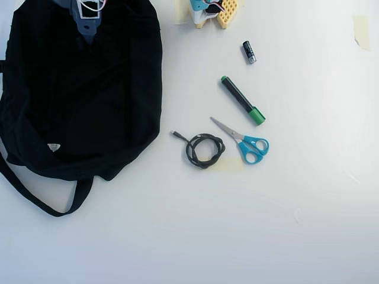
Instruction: Put the bike light into the black bag
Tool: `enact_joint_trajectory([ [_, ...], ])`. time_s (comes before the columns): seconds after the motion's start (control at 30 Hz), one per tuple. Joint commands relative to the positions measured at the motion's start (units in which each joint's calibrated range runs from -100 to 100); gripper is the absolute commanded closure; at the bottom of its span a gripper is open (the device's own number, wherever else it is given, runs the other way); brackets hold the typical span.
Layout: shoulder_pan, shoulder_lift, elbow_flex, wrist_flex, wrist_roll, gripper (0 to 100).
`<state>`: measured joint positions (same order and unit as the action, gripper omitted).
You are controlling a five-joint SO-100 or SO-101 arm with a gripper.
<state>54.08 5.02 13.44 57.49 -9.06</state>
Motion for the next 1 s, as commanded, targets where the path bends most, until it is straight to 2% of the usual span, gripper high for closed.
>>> enact_joint_trajectory([
  [0.0,-4.86,-15.56,-1.04,2.46,0.25,66],
  [0.1,-14.66,-26.1,-1.04,6.5,0.46,66],
  [0.2,-36.2,-29.92,-1.13,5.38,0.51,67],
  [0.27,-44.58,-29.92,-0.86,3.75,0.46,67],
  [0.3,-47.57,-30.0,-0.86,3.75,0.62,74],
  [0.33,-49.96,-30.0,-0.86,3.83,0.46,86],
  [0.37,-51.53,-30.09,-0.77,3.92,0.09,96],
  [0.43,-53.63,-32.24,-0.51,5.13,-2.11,98],
  [0.63,-53.7,-43.86,8.57,14.95,-2.32,98],
  [0.8,-55.2,-54.57,20.43,14.26,-2.32,98],
  [0.97,-56.32,-68.26,39.84,7.71,-2.32,98],
])
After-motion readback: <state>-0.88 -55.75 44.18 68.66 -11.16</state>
